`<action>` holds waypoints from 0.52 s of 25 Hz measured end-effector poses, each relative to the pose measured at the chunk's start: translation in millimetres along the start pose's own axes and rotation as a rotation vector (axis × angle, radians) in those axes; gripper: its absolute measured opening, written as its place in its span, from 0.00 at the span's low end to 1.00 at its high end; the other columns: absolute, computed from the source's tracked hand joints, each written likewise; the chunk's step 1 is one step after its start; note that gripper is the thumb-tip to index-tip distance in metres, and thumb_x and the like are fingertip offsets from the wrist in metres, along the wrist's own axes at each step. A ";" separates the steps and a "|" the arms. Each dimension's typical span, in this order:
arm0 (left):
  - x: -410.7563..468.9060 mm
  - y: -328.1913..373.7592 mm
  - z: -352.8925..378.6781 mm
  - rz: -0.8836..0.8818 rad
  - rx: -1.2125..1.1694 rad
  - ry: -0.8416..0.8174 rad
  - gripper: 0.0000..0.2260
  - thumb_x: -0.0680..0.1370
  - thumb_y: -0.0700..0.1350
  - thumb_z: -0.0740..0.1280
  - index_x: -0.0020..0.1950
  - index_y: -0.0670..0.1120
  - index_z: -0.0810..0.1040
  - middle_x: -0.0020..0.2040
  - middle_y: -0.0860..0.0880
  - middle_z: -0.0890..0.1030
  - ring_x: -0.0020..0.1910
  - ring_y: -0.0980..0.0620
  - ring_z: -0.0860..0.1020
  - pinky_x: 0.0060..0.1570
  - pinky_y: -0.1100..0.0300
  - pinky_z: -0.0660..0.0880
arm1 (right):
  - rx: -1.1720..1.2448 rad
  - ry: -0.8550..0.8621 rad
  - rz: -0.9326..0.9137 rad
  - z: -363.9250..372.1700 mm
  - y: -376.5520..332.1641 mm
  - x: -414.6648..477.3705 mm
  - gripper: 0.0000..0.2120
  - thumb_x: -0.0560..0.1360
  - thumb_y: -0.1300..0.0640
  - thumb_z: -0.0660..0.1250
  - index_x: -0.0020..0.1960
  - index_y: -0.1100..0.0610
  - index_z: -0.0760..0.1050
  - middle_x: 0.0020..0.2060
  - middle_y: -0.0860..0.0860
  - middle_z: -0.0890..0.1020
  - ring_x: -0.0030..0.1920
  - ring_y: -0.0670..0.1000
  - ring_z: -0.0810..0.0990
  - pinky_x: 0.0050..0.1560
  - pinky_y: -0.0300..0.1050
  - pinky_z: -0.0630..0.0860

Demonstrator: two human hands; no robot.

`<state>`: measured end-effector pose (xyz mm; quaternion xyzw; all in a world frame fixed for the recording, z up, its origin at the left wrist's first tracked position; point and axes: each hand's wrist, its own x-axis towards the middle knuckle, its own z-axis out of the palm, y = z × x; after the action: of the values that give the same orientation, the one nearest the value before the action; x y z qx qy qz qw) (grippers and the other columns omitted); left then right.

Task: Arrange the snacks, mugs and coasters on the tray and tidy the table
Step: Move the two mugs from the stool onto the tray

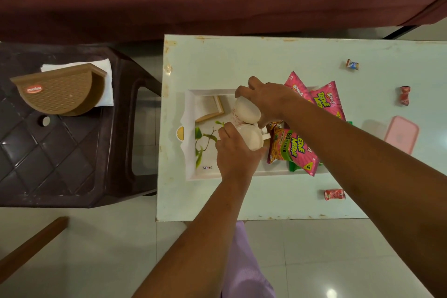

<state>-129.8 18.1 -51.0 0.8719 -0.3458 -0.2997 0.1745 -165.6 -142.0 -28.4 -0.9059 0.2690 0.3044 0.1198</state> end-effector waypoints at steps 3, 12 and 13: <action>0.6 3.3 1.1 -0.021 0.022 -0.005 0.40 0.64 0.60 0.75 0.66 0.44 0.62 0.61 0.45 0.70 0.58 0.44 0.73 0.51 0.53 0.76 | -0.003 0.001 0.007 1.0 -0.5 0.1 0.48 0.57 0.53 0.81 0.69 0.49 0.58 0.61 0.55 0.66 0.49 0.60 0.79 0.43 0.53 0.80; 3.2 14.6 4.5 -0.106 0.038 -0.106 0.41 0.64 0.59 0.75 0.68 0.45 0.58 0.64 0.43 0.67 0.59 0.42 0.73 0.50 0.53 0.76 | -0.023 -0.015 0.017 -0.6 -2.5 0.9 0.47 0.57 0.56 0.80 0.69 0.50 0.58 0.61 0.56 0.66 0.48 0.60 0.79 0.40 0.52 0.79; 3.9 14.7 4.6 -0.104 0.042 -0.115 0.41 0.65 0.59 0.75 0.69 0.45 0.58 0.64 0.43 0.66 0.59 0.43 0.73 0.50 0.54 0.76 | -0.023 -0.013 0.018 -0.5 -2.5 0.8 0.47 0.57 0.56 0.80 0.69 0.49 0.57 0.61 0.56 0.66 0.48 0.60 0.79 0.40 0.52 0.80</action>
<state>-137.8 4.6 -48.5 0.8735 -0.3155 -0.3506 0.1204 -163.5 -140.5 -28.4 -0.9027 0.2730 0.3146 0.1085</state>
